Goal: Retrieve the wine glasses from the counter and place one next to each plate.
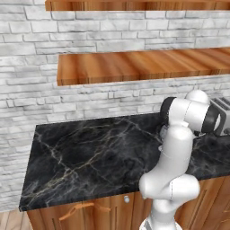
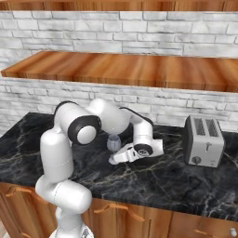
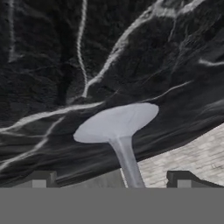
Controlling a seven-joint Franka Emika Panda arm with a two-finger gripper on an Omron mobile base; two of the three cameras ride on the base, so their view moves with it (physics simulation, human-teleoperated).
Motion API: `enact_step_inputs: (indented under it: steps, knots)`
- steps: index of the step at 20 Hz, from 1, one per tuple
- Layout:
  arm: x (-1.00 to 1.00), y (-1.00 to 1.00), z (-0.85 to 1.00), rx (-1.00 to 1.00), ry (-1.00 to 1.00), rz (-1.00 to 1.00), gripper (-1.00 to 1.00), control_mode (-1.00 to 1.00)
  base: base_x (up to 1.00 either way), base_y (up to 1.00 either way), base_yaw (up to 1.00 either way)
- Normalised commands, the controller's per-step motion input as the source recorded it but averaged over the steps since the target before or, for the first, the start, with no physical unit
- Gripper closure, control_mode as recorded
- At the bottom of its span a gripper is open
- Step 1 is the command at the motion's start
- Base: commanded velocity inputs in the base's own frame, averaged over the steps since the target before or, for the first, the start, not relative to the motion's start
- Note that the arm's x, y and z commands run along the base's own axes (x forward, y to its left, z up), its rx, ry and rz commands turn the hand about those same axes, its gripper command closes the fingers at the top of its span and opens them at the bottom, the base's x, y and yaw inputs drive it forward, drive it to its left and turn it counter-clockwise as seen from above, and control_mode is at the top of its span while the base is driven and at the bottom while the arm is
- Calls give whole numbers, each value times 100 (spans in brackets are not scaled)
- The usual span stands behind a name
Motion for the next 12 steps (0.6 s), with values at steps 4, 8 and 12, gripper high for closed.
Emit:
enact_step_inputs:
  steps: [4, 8, 12]
  knots:
    - [-4, 1, 0, 0, 0, 0, -100, -100, 0, 0, 0]
    - [-23, 0, 0, 0, 0, -1, -100, -100, 0, 0, 0]
    - [-14, 4, 0, 0, 0, -2, -100, -100, 0, 0, 0]
